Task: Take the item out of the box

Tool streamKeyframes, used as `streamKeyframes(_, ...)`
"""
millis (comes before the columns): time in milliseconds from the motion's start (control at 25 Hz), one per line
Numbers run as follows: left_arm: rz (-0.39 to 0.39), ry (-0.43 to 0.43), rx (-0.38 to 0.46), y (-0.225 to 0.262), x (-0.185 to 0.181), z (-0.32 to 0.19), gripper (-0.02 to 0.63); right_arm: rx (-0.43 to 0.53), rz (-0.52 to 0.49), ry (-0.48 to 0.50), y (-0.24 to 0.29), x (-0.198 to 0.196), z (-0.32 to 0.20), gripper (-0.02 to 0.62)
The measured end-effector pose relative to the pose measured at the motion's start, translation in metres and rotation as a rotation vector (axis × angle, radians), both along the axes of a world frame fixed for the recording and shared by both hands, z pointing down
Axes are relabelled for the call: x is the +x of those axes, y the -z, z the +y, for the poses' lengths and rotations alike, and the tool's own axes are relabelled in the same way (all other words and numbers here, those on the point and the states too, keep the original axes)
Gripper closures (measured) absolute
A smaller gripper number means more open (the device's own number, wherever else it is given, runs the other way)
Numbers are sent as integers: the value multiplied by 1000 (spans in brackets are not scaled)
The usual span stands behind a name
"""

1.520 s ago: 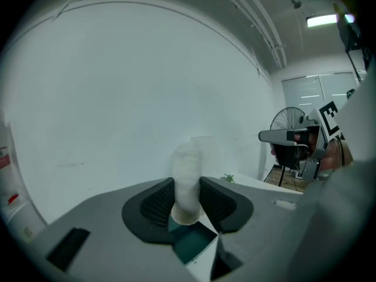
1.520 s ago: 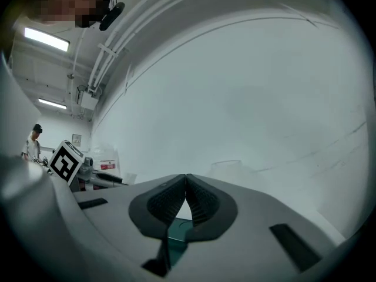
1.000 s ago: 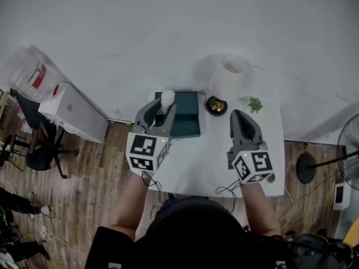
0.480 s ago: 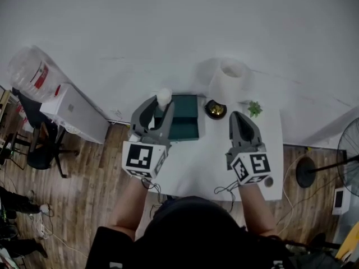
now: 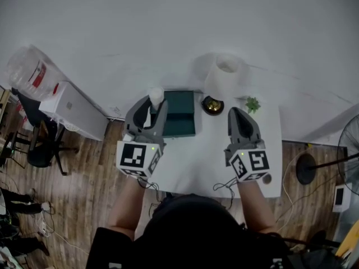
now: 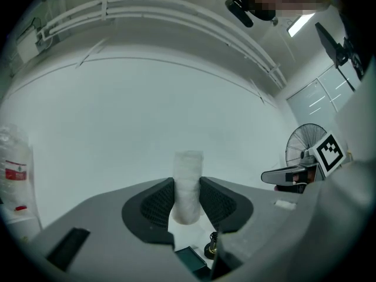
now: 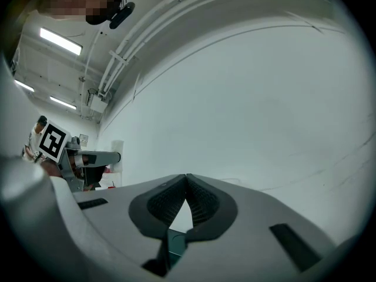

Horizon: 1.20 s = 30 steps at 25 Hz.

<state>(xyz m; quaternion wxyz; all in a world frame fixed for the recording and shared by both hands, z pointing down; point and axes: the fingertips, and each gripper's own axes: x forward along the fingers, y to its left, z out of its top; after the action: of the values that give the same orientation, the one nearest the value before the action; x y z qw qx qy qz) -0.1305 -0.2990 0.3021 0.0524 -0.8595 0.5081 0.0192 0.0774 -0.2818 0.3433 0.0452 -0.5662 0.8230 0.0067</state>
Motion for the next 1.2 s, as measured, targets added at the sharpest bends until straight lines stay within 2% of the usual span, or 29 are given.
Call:
streamKeyframes(520, -10, 11, 1, 1, 18, 10, 477, -6, -21, 8, -2, 18, 7, 591)
streamKeyframes(1200, -30, 57, -14, -3, 35, 17, 477, -4, -22, 67, -5, 32, 4, 591)
